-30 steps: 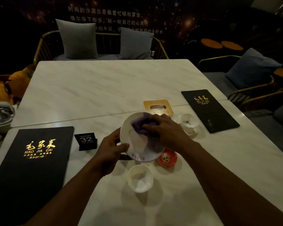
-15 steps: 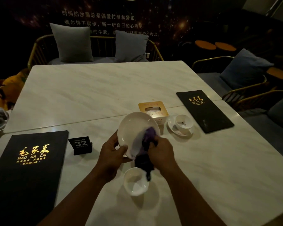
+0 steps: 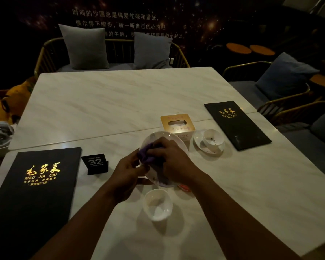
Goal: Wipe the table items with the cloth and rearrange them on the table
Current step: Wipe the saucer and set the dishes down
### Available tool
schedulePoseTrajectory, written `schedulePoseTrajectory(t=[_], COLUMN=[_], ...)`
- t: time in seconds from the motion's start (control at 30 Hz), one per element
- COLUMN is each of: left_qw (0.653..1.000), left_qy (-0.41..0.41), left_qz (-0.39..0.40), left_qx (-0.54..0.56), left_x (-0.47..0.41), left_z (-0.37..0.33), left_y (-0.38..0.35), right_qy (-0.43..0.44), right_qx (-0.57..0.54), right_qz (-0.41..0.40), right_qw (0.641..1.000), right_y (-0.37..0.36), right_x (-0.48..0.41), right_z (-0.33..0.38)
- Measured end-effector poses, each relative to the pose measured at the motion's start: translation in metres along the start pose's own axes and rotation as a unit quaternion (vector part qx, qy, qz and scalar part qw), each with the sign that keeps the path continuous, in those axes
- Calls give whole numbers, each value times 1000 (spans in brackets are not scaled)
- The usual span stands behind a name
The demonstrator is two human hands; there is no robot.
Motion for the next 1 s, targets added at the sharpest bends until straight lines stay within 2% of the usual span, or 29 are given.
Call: schedulePoseTrajectory(t=[0.2, 0.33, 0.47, 0.63, 0.77, 0.87, 0.93, 0.97, 1.0], left_qw=[999, 991, 980, 979, 974, 965, 958, 953, 949], left_qy=[23, 83, 69, 60, 75, 80, 85, 88, 92], left_qz=[9, -90, -181, -192, -215, -248, -273, -285, -294], left_qx=[43, 51, 35, 9, 1, -12, -32, -47, -66], left_x=[2, -6, -10, -7, -3, 3, 10, 14, 17], left_z=[-1, 0, 3, 2, 8, 17, 25, 31, 38], left_y=[3, 2, 8, 15, 27, 45, 62, 73, 83], right_qy=[69, 101, 135, 138, 145, 69, -57, -143, -242], right_qx=[34, 45, 60, 140, 225, 256, 216, 156, 76], right_qz=[18, 47, 97, 150, 130, 75, 4, -42, -87], right_qw=[997, 993, 984, 969, 955, 961, 975, 976, 963], right_y=[0, -2, 3, 12, 15, 17, 19, 20, 20], right_x=[10, 15, 22, 26, 23, 30, 44, 54, 65], right_z=[19, 34, 37, 18, 2, -16, -34, -42, -48])
Point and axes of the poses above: each hand's wrist, its own x-axis away from the middle knuckle, its own y-axis out of the back of the hand, z = x × y, the point moved 3 cm from there along -x, towards the middle knuckle, and after that the axes turned 12 degrees about -z, right-handed, at the moved point
